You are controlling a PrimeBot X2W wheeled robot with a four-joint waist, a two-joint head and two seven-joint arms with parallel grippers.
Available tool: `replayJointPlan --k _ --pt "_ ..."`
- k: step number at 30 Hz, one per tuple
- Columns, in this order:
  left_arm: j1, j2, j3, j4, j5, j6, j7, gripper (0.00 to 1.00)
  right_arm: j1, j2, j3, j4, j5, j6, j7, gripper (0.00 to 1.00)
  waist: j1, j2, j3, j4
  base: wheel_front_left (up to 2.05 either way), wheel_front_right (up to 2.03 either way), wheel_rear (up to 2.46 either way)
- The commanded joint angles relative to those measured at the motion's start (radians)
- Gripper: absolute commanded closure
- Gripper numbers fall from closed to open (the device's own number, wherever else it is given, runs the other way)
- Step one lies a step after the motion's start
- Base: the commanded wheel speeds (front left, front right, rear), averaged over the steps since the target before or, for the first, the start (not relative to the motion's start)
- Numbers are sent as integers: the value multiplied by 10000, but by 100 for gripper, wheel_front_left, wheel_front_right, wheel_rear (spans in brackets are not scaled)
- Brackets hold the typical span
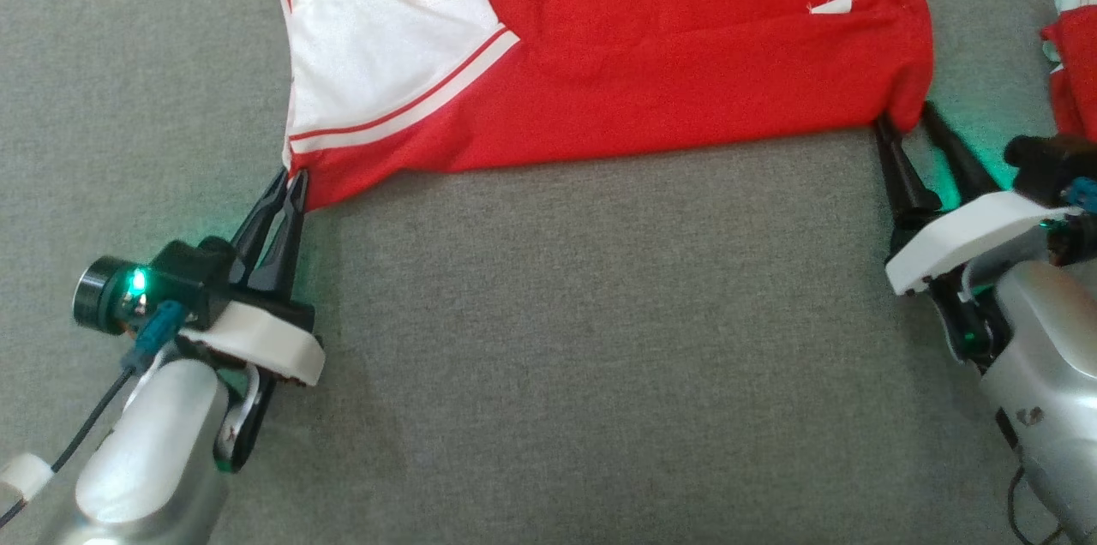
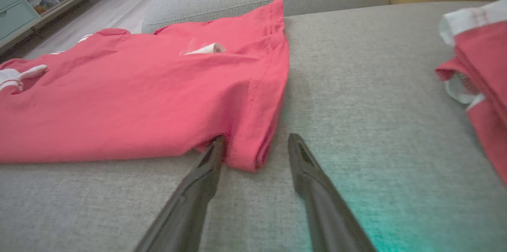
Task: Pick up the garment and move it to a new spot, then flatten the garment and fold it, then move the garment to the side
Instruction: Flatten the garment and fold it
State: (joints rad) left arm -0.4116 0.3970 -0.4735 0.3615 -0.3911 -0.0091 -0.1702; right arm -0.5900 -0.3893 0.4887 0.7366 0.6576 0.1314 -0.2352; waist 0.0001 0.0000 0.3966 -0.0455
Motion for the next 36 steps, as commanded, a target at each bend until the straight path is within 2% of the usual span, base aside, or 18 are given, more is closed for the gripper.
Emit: replayJointPlan --k 1,2,9,15,22,31,36 --pt "-281 383 339 -293 77 25 -151 100 10 -122 217 -127 134 -7 56 94 -1 0 -21 5 0 0 0" --pt "-295 408 334 -305 116 47 -200 100 -27 -170 362 -80 268 -7 63 100 -1 0 -40 10 0 0 0" --pt "-143 577 291 -330 106 -19 -359 100 37 -843 1105 -192 994 -7 -84 100 -1 0 -413 12 0 0 0" --pt "547 775 341 -869 -300 -153 -245 100 612 -1800 1663 -757 1526 -7 -139 100 -1 0 -827 -28 0 0 0" --pt "1891 1065 329 -2046 -804 -65 202 100 1644 -2998 2138 -1624 2291 -7 -58 100 -1 0 -1197 -92 0 0 0" --pt "4134 1166 24 -3694 -1151 619 758 100 3086 -3878 2303 -2491 2772 -7 80 100 -1 0 -1424 -232 0 0 0" --pt "4678 1139 -96 -4138 -1300 773 886 100 3821 -4092 2085 -2685 2849 -7 155 98 -1 0 -1519 -121 0 0 0"
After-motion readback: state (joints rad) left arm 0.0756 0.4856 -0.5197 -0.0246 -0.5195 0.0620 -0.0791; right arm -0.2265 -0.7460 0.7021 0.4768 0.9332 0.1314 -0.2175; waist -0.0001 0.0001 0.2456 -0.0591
